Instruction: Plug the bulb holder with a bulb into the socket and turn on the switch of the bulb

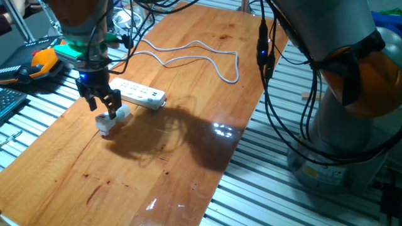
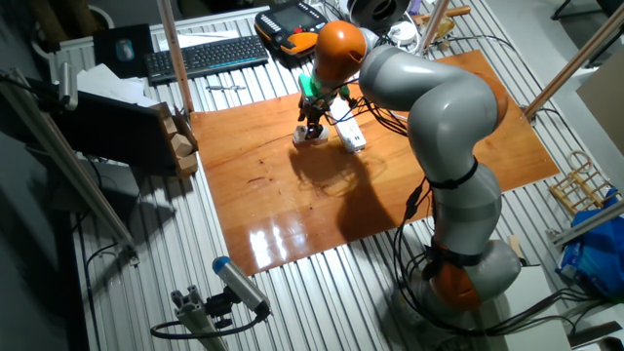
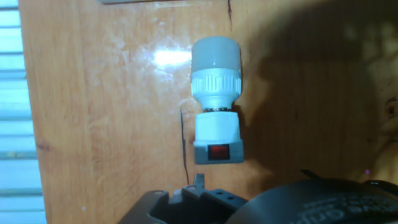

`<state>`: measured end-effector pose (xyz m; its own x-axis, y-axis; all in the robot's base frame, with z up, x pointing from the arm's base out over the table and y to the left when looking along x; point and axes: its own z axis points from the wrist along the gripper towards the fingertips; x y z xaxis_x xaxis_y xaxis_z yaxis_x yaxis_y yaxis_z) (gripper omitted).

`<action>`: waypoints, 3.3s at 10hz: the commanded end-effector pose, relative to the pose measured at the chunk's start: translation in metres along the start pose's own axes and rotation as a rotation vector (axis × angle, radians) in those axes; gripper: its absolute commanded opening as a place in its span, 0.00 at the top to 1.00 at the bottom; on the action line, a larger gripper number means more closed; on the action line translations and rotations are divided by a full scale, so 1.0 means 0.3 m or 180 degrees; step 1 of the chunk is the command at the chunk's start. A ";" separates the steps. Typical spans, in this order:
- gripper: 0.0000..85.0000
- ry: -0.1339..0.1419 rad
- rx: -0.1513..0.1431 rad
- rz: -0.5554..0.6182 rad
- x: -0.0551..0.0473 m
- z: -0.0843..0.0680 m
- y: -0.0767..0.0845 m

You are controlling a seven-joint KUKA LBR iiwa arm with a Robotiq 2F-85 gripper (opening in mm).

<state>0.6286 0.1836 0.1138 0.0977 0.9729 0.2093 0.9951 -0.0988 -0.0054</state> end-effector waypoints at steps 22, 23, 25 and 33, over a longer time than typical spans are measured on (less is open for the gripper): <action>0.20 0.0093 0.0070 -0.0270 -0.014 0.112 0.024; 0.20 0.0094 0.0060 -0.0280 -0.015 0.116 0.025; 0.20 0.0089 0.0059 -0.0304 -0.017 0.121 0.026; 0.20 0.0152 0.0086 -0.0334 -0.022 0.159 0.029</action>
<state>0.6371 0.1862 0.0654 -0.0072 0.9661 0.2580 0.9999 0.0097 -0.0082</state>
